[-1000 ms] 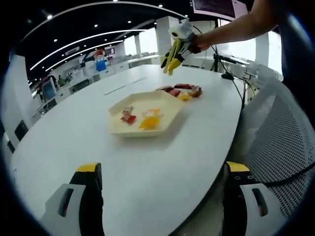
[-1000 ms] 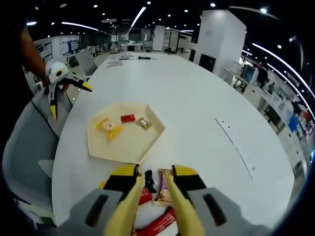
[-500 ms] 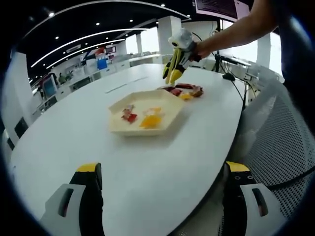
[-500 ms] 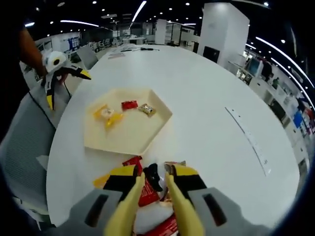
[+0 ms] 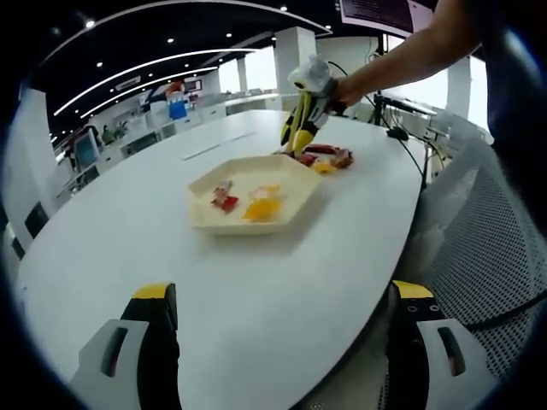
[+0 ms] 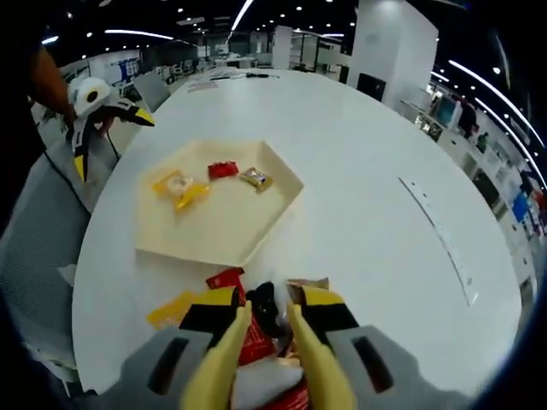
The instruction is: Place the target food into the container with the food tongs after gripping and lifting it, then release it inside without dropping or visibly crushing the food.
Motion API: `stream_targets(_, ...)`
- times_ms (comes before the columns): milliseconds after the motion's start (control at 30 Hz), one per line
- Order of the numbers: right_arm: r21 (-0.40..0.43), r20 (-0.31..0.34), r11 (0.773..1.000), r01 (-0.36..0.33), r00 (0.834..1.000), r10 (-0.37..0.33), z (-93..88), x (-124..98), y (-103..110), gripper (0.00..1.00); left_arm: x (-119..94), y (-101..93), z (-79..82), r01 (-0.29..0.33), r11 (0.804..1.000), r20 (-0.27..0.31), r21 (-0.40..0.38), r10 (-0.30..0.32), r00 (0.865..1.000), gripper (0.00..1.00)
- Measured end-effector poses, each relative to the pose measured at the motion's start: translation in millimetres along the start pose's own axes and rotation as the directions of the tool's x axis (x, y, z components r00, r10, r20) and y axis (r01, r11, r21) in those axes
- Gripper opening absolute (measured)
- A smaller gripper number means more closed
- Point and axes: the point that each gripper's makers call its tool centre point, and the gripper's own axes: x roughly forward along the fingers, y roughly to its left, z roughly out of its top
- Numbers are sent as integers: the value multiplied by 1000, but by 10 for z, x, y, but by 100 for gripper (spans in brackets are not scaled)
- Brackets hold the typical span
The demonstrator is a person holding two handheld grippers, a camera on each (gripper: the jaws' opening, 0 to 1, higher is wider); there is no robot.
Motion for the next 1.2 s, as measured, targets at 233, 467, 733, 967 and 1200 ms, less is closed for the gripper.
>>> stream_targets(233, 7, -10, 999, 39, 999, -39, 3, 8, -90, 26, 1, -3, -5, 1, 1000, -3, 1, -1, 1000, 100)
stream_targets(467, 81, 0, 996, -31, 1000, 32, 7, -6, 54, 27, -2, 10, -9, -4, 1000, -4, -1, 4, 1000, 100)
stream_targets(733, 56, 13, 998, 14, 1000, -15, 60, -18, -54, 26, 0, 7, -20, -1, 1000, -6, 0, 1, 1000, 99)
stream_targets(967, 7, -20, 1000, 13, 1000, -13, -3, 40, -56, 25, 0, 12, -18, -4, 1000, -7, -3, 4, 1000, 99)
stream_targets(1200, -26, -44, 1000, 9, 999, -10, -33, 126, -42, 26, -2, 12, -18, -3, 1000, -8, -6, 3, 1000, 99)
